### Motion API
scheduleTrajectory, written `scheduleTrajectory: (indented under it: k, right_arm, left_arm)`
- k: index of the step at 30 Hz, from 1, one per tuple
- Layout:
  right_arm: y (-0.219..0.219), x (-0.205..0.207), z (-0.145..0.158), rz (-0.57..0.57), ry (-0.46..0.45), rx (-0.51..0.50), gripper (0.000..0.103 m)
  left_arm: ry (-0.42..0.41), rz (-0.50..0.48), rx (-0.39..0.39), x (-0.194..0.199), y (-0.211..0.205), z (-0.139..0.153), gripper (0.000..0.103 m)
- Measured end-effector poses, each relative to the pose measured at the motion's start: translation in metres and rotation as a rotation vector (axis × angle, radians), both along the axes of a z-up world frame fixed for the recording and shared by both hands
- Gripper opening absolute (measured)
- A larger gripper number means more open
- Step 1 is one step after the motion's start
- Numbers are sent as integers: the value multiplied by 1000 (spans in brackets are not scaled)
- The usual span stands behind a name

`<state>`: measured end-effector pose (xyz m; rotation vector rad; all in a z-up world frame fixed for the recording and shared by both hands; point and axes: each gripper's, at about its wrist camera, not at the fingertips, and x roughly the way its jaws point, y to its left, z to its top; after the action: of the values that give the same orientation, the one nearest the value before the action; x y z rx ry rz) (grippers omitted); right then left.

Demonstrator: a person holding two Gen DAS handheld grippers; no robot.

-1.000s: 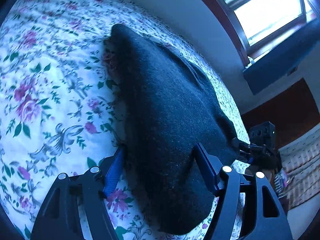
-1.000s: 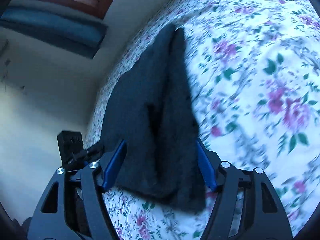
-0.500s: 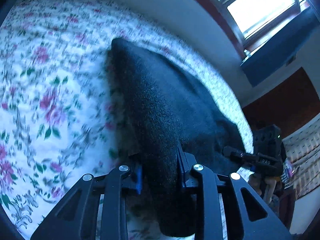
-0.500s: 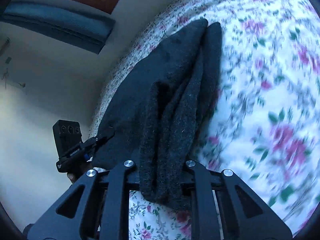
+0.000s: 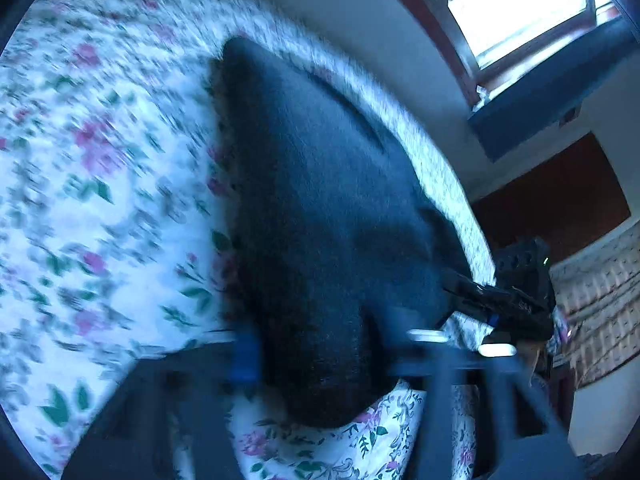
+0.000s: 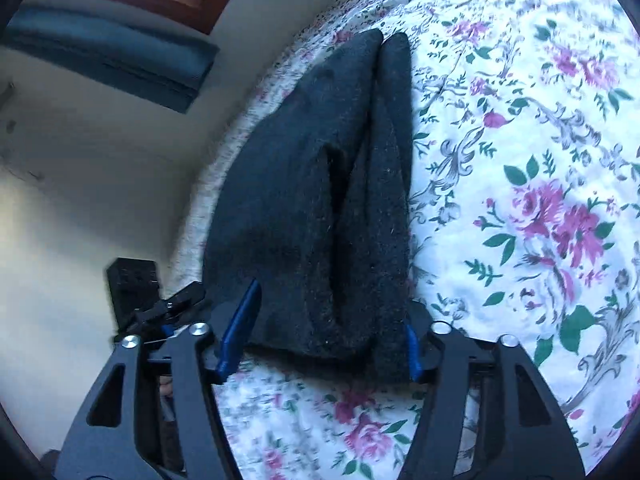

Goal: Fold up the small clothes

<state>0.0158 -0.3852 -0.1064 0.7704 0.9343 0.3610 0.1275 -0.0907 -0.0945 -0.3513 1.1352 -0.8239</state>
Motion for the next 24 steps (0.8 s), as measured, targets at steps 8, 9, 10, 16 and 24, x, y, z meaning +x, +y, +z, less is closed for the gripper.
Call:
scheduleTrajectory:
  k: [8, 9, 10, 16, 24]
  right_arm:
    - [2, -21, 2, -1, 5, 48, 17]
    - [2, -26, 2, 0, 4, 57, 17]
    - [1, -32, 2, 2, 4, 64, 17]
    - [-2, -73, -4, 21, 24, 97, 17]
    - [11, -111, -4, 37, 29, 91, 17]
  left_arm:
    - [-97, -3, 35, -26, 3, 25, 16]
    - [-99, -9, 40, -30, 4, 26, 16]
    - [-100, -12, 43, -35, 7, 27, 16]
    - [-84, -23, 32, -65, 19, 28, 16]
    - [-109, -25, 55, -101, 25, 17, 17]
